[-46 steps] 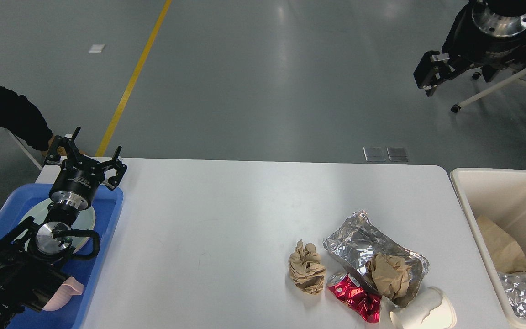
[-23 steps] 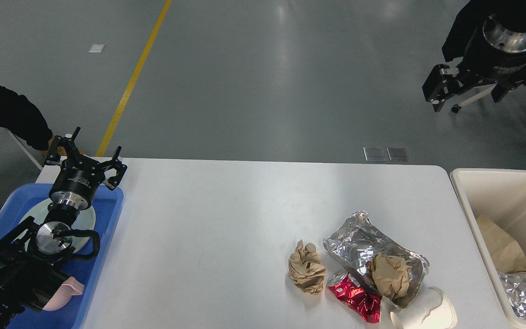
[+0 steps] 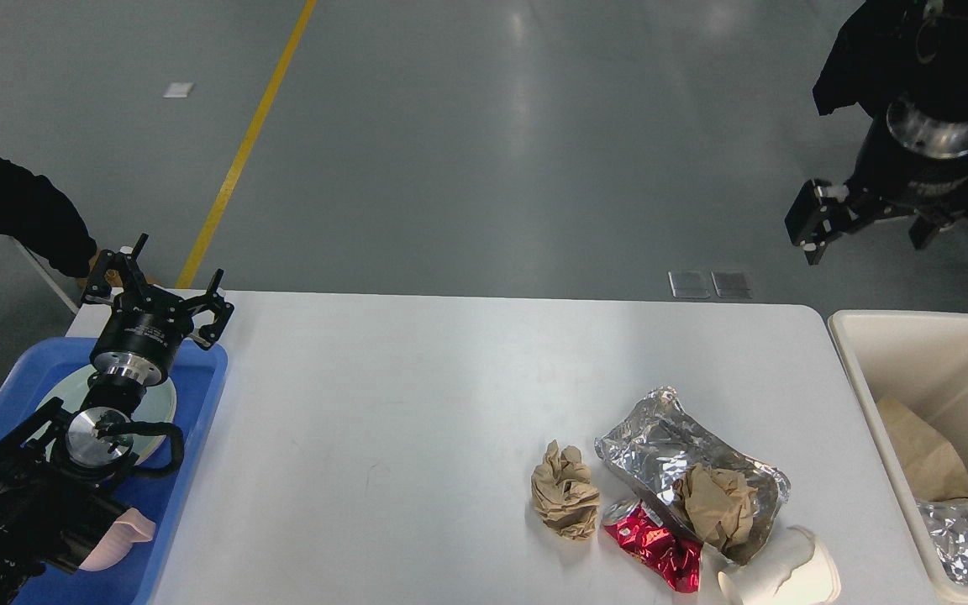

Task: Tidy desktop
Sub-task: 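Lower the right gripper toward the silver foil bag beside the bin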

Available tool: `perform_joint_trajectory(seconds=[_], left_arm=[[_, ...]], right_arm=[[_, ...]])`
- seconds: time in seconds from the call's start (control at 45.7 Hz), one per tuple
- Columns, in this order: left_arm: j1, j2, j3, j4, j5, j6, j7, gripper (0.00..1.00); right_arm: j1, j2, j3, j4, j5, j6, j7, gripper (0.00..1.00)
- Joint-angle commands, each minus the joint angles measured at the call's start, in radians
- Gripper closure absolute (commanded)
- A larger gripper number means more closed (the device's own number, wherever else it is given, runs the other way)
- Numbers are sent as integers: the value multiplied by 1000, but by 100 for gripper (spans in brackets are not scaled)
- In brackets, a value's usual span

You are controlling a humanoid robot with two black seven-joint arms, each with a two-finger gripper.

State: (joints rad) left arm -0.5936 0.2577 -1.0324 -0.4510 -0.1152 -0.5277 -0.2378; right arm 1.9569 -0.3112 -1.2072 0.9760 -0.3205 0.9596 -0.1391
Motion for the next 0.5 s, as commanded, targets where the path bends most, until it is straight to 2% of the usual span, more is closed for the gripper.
perform_joint_trajectory(seconds=[0.0, 0.197, 0.306, 0.481], left_arm=[[0, 0, 0, 0, 0, 0, 0, 4], [0, 0, 0, 0, 0, 0, 0, 4], [0, 0, 0, 0, 0, 0, 0, 4], [0, 0, 0, 0, 0, 0, 0, 4]], right_arm=[[-196, -2, -5, -11, 1, 0, -2, 0], [-371, -17, 2, -3, 8, 0, -2, 0], [-406, -11, 8, 0, 8, -105, 0, 0], [-435, -5, 37, 0, 4, -170, 0, 0]])
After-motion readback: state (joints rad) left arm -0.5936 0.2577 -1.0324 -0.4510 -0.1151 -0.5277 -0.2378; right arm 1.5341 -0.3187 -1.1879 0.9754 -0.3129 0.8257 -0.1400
